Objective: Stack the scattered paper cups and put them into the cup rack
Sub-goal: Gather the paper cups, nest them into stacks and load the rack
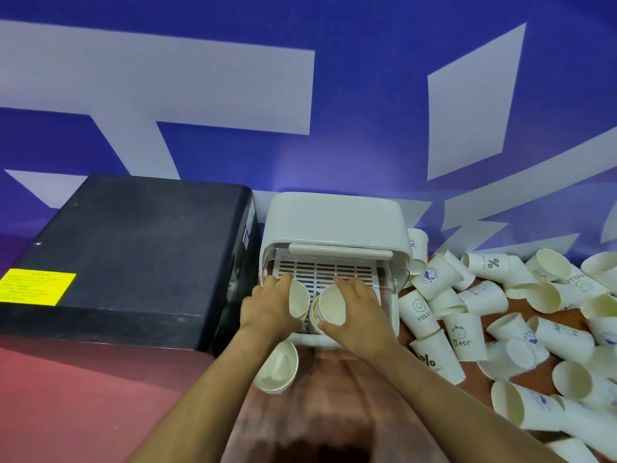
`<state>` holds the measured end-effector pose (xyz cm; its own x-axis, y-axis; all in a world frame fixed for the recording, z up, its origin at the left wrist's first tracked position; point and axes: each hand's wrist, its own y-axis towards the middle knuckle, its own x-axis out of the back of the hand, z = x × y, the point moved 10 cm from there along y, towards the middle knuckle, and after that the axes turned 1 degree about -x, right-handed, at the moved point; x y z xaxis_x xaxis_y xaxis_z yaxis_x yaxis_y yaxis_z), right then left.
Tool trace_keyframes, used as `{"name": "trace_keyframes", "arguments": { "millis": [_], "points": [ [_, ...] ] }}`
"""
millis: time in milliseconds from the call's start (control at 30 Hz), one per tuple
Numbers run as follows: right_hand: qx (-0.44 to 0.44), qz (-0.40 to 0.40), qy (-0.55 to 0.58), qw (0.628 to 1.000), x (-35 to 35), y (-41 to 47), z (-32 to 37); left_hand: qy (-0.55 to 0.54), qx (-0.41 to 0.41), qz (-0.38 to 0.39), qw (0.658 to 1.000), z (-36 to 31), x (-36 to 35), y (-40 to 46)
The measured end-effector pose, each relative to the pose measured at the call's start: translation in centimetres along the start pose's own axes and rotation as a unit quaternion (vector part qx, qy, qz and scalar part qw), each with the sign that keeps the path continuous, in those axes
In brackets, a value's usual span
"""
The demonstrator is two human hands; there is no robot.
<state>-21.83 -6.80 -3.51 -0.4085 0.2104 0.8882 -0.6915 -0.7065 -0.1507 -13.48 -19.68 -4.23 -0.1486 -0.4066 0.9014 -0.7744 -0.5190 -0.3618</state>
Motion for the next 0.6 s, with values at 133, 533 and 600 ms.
{"name": "trace_keyframes", "arguments": {
  "millis": [133, 533, 600],
  "points": [
    [0.010, 0.058, -0.060, 0.996, -1.3, -0.1, -0.3, -0.005, -0.001, 0.055, 0.998, 0.0, -1.3, 0.4],
    [0.018, 0.036, 0.006, 0.999, 1.3, -4.3, -2.8, -0.106, -0.101, -0.079, 0.986, -2.9, 2.9, -4.2],
    [0.003, 0.026, 0.016, 1.000, 1.8, -6.0, -3.8, -0.138, -0.146, -0.103, 0.974, -4.7, 3.0, -6.1]
  ]
}}
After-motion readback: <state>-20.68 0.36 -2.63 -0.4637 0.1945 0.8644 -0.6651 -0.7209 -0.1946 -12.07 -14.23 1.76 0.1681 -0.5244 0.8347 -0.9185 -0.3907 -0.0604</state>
